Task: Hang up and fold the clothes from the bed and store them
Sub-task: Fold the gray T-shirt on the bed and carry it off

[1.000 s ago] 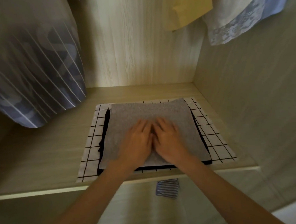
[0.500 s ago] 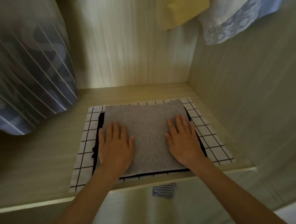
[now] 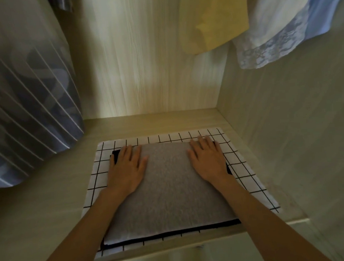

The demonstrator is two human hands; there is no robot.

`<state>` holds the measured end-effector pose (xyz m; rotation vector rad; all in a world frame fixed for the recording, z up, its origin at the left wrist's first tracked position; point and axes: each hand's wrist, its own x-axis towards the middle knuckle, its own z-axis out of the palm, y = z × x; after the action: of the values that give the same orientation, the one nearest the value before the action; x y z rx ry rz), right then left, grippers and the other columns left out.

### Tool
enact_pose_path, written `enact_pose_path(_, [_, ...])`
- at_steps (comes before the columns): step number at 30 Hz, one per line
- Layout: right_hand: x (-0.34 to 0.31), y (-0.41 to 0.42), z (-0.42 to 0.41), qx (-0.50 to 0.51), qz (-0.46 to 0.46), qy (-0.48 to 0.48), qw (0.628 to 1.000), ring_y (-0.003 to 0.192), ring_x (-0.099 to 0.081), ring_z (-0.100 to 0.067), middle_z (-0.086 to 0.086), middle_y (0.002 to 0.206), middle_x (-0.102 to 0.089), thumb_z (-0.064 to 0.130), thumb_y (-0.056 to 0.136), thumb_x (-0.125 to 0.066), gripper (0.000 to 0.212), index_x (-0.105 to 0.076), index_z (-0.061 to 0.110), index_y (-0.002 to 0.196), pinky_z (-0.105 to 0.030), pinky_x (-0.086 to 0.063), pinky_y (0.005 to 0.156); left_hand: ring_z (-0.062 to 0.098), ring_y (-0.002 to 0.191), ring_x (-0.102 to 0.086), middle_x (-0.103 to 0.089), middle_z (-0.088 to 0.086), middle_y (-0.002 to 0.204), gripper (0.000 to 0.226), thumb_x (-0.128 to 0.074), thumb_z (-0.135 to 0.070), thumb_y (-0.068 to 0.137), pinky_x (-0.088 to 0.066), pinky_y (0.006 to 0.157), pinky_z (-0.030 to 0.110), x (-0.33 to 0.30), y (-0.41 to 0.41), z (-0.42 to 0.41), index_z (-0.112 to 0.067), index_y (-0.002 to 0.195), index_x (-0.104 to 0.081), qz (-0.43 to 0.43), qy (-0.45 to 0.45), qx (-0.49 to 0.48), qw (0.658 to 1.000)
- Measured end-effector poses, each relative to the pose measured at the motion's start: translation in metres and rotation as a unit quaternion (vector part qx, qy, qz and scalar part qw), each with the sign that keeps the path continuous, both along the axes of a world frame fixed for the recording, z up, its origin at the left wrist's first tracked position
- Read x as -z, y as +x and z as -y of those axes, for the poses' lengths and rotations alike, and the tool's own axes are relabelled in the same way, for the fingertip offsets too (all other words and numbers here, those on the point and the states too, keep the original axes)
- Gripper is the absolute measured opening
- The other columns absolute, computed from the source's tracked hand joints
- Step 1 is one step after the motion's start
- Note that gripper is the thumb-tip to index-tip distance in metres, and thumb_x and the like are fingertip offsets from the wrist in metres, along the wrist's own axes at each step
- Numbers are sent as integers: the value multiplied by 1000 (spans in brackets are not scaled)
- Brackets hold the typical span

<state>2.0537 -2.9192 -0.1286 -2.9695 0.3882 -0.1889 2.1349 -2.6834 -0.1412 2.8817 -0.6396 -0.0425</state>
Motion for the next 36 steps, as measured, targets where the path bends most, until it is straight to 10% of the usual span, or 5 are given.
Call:
enact_pose_path(15, [4,-57,-40,-72,-55,26,996,145,29,-14,2,161,22,67,78,15,85,10,32,154,-41,20,118,16,148,16,17,-2,161,96,44,-70,59,13,116,37,7,-70,6,-35,144,19,39,-2,56,998])
enact_pose_path(23, [-2,-74,-18,-52,-100,38,993,148,25,-24,-4,161,24,52,104,-12,64,14,23,155,-39,14,118,22,151,9,12,3,163,65,0,-57,98,-2,122,44,-4,-69,-28,-26,155,8,-42,35,18,998])
enact_pose_path(30, [-66,-92,-37,-123,-250,105,955,143,-29,-28,-13,157,-29,33,107,-34,50,-34,6,149,-37,-26,116,27,145,-25,-21,8,159,52,-34,-34,106,-22,115,33,-63,-111,-46,-12,153,-28,-184,42,36,981])
enact_pose_path(36, [-117,-124,-58,-199,-279,191,920,141,-37,-17,3,153,-38,36,106,-38,46,-39,19,149,-35,-24,117,14,131,-44,-48,-10,133,34,-39,-32,105,-29,106,24,-117,-172,-93,-23,135,-51,-272,-106,31,956])
